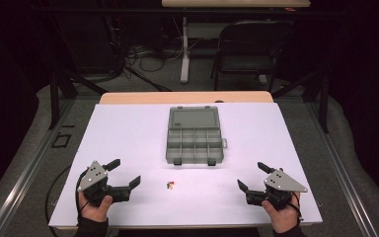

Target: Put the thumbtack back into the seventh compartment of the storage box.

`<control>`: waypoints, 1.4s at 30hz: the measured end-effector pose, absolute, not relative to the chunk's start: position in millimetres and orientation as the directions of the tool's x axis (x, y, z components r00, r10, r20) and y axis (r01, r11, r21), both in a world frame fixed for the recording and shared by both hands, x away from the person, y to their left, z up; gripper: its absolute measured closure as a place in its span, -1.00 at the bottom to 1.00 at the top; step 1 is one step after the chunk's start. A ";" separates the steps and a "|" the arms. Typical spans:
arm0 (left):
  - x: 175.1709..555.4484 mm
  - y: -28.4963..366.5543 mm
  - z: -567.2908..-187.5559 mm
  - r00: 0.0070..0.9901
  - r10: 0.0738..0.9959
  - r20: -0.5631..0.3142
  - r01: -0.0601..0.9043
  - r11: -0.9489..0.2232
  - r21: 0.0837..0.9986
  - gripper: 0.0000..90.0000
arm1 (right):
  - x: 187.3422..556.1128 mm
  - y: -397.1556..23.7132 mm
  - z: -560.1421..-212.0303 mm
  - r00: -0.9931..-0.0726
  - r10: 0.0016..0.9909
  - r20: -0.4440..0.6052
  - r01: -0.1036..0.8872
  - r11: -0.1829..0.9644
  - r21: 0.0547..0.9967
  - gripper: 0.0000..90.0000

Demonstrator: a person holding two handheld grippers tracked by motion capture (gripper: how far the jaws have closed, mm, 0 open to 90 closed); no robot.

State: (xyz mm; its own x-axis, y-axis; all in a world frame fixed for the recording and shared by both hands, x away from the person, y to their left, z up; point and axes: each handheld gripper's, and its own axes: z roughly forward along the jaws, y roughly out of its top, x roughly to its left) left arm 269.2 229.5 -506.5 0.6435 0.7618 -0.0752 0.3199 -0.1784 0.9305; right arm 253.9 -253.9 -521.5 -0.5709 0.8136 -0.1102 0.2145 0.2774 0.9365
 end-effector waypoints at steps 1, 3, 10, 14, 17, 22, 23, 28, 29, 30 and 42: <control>270.2 229.0 -506.0 0.643 0.762 -0.076 0.328 -0.185 0.926 -0.91 | 254.1 -253.9 -521.5 -0.572 0.813 -0.109 0.216 0.278 0.936 -0.72; 272.3 227.1 -504.8 0.635 0.768 -0.085 0.354 -0.191 0.915 -0.95 | 254.3 -253.8 -521.6 -0.573 0.812 -0.111 0.217 0.281 0.935 -0.72; 286.3 213.6 -504.5 0.606 0.784 -0.135 0.465 -0.211 0.860 -0.99 | 254.8 -252.1 -522.1 -0.577 0.808 -0.114 0.218 0.288 0.932 -0.71; 291.5 202.2 -503.4 0.622 0.773 -0.126 0.482 -0.252 0.839 -0.99 | 254.7 -252.5 -522.0 -0.577 0.808 -0.114 0.219 0.288 0.932 -0.70; 296.3 193.8 -504.3 0.628 0.768 -0.130 0.504 -0.273 0.819 -0.99 | 255.1 -252.8 -522.3 -0.577 0.809 -0.115 0.218 0.288 0.933 -0.70; 304.1 182.1 -506.8 0.642 0.750 -0.157 0.529 -0.285 0.799 -0.99 | 255.3 -252.7 -522.5 -0.579 0.807 -0.114 0.221 0.290 0.931 -0.69; 305.2 180.6 -507.1 0.644 0.749 -0.160 0.532 -0.287 0.797 -0.96 | 255.4 -252.7 -522.5 -0.580 0.807 -0.114 0.222 0.291 0.930 -0.69; 312.1 172.8 -508.7 0.639 0.750 -0.172 0.551 -0.290 0.782 -0.80 | 255.3 -252.6 -522.5 -0.581 0.806 -0.113 0.222 0.291 0.931 -0.69; 313.7 171.7 -509.1 0.639 0.748 -0.180 0.557 -0.288 0.779 -0.73 | 255.3 -252.6 -522.5 -0.581 0.806 -0.113 0.222 0.290 0.931 -0.69; 315.1 170.7 -509.6 0.640 0.746 -0.187 0.561 -0.287 0.776 -0.66 | 255.3 -252.6 -522.5 -0.581 0.806 -0.113 0.222 0.290 0.931 -0.69; 314.8 150.7 -521.3 0.655 0.743 -0.141 0.562 -0.354 0.747 -0.23 | 255.7 -253.1 -522.8 -0.583 0.805 -0.112 0.225 0.292 0.930 -0.69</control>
State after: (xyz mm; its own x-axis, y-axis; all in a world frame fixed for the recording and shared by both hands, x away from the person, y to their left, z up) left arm 314.8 150.7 -521.3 0.6547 0.7427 -0.1405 0.5624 -0.3544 0.7471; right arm 255.7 -253.1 -522.8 -0.5825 0.8051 -0.1119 0.2247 0.2919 0.9297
